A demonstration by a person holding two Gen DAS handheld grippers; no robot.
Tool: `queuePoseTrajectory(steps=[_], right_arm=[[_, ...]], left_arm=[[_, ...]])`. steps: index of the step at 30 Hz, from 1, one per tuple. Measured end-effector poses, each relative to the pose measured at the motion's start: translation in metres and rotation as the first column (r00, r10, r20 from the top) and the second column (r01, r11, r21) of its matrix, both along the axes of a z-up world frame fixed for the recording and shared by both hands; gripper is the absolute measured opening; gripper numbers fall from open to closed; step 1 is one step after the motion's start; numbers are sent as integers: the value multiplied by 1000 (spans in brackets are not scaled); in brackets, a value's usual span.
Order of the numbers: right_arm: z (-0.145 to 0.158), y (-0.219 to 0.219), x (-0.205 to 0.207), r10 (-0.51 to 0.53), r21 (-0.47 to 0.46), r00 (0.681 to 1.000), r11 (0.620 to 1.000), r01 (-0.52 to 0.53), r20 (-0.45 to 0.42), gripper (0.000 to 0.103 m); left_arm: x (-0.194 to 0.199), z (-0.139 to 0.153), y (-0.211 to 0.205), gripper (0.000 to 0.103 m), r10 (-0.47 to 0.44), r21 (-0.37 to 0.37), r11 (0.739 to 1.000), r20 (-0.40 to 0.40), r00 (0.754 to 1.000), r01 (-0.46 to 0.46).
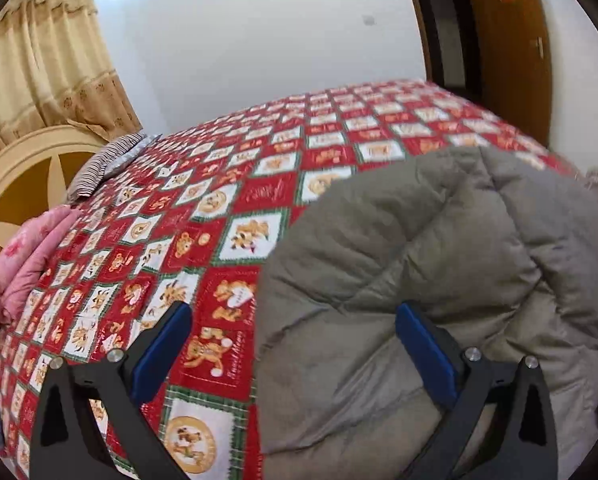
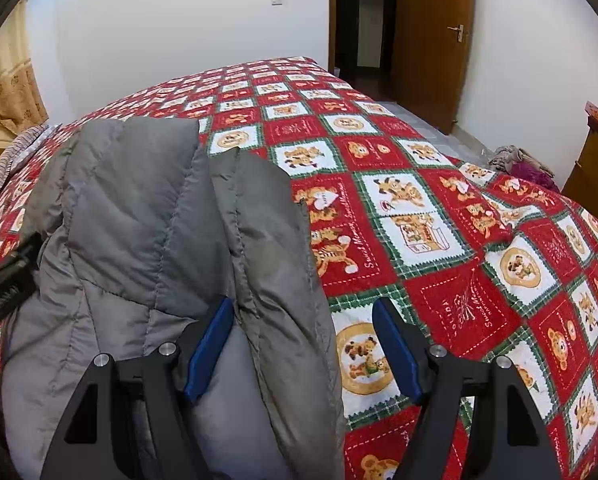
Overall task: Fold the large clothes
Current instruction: 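Grasp the end of the folded grey jacket with both grippers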
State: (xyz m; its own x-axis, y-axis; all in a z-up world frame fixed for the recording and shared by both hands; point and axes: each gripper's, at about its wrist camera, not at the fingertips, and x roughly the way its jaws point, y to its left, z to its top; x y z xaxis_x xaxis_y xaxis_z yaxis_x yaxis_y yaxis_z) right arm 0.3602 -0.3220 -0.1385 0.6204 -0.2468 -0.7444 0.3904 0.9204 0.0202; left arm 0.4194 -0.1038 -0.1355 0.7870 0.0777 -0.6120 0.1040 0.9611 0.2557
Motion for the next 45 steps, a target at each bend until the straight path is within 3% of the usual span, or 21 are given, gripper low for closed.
queuePoseTrajectory(steps=[5, 18, 45], right_arm=[[-13, -5, 4, -10, 17, 1000, 1000, 10, -8, 72], [-35, -10, 9, -7, 28, 1000, 1000, 7, -15, 72], [-52, -18, 14, 16, 69, 1000, 998, -16, -3, 75]], left_arm=[[-6, -9, -7, 103, 18, -9, 1000, 16, 1000, -18], [6, -28, -7, 103, 4, -86, 996, -49, 999, -8], [11, -35, -7, 103, -5, -110, 994, -81, 997, -4]])
